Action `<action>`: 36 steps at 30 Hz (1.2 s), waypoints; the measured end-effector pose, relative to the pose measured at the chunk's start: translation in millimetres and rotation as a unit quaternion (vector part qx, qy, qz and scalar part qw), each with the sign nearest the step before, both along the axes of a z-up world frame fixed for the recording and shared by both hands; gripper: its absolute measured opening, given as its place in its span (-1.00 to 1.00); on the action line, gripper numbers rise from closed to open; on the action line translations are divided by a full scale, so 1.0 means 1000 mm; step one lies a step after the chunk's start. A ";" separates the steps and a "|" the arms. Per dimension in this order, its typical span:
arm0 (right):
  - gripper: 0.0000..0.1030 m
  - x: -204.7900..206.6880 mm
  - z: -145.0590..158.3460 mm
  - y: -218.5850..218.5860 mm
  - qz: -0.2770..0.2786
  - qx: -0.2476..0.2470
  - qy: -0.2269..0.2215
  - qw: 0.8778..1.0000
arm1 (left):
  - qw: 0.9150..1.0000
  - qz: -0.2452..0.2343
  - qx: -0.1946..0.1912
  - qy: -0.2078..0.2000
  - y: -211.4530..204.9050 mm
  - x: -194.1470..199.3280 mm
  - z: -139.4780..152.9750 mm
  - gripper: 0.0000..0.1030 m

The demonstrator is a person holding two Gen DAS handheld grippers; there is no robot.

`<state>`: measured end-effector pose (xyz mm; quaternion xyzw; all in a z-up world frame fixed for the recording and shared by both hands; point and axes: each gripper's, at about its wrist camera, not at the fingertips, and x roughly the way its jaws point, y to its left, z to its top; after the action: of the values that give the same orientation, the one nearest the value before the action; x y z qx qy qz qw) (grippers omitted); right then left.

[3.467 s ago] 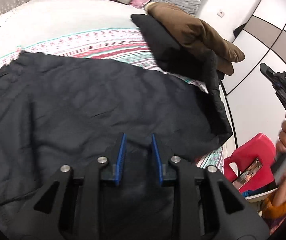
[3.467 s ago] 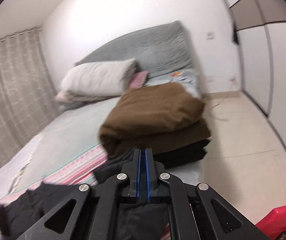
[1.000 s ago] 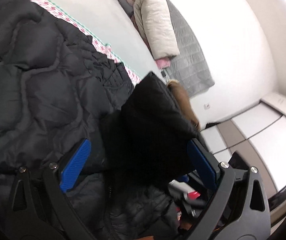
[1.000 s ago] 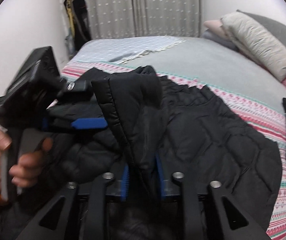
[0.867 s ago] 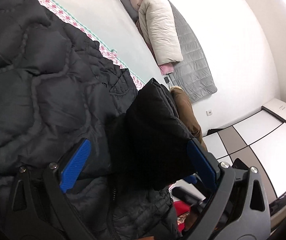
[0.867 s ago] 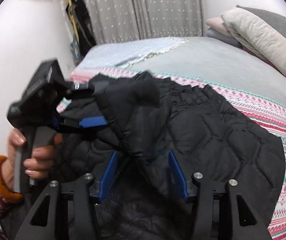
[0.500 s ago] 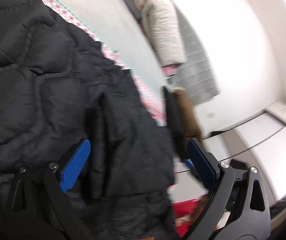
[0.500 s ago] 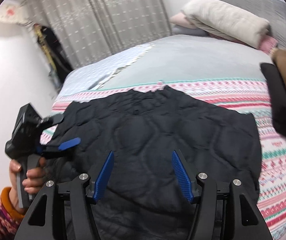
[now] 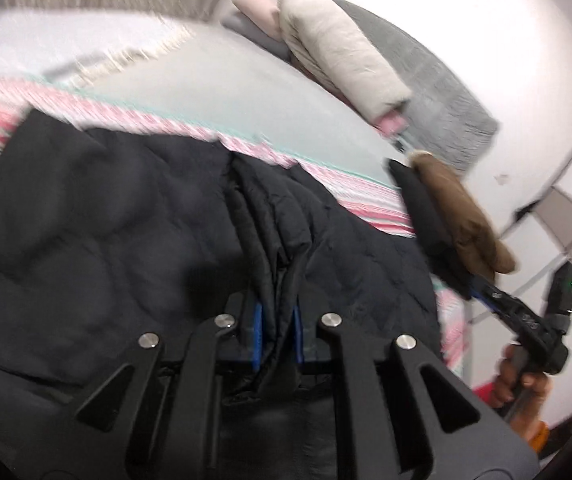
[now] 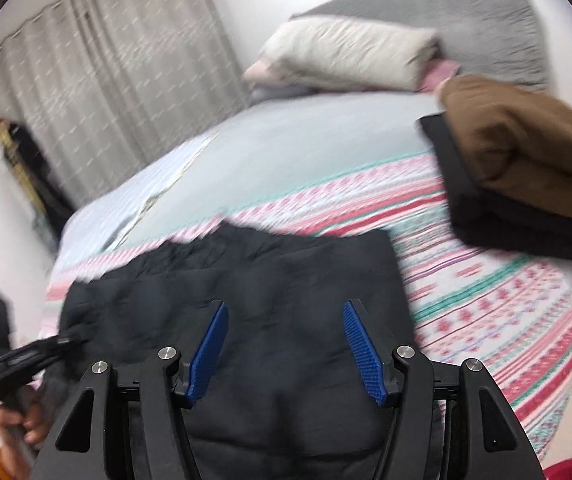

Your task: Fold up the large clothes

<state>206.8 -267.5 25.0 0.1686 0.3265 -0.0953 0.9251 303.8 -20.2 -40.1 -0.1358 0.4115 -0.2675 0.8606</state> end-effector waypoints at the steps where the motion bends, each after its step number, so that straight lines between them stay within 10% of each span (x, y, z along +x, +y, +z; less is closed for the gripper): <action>1: 0.18 -0.001 -0.002 -0.002 -0.013 -0.007 0.001 1.000 | 0.998 0.026 0.052 -0.005 0.002 0.004 -0.001 -0.49; 3: 0.18 0.004 -0.009 -0.006 -0.023 -0.012 0.020 0.999 | 0.995 0.052 0.087 -0.006 0.007 0.008 -0.005 -0.46; 6: 0.14 0.013 -0.019 -0.003 -0.028 -0.027 0.045 0.998 | 0.997 0.063 0.035 -0.007 0.022 0.009 -0.002 -0.46; 13: 0.07 0.022 -0.032 0.016 -0.001 -0.049 0.061 0.997 | 0.995 -0.035 0.070 -0.059 -0.031 -0.007 -0.005 -0.36; 17: 0.07 0.028 -0.045 0.022 0.012 -0.057 0.082 0.995 | 0.988 -0.038 0.150 -0.023 -0.045 0.002 -0.033 -0.36; 26: 0.07 0.027 -0.087 -0.018 -0.062 -0.021 0.174 0.983 | 0.991 0.006 0.126 0.055 -0.026 0.025 -0.045 -0.32; 36: 0.29 -0.036 0.012 -0.016 -0.038 0.020 0.065 0.997 | 0.992 -0.044 0.113 -0.025 -0.019 -0.047 0.051 0.73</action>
<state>171.1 -283.6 36.6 0.1931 0.3809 -0.1342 0.8942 257.0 -39.6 10.8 -0.0125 0.4232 -0.2597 0.8679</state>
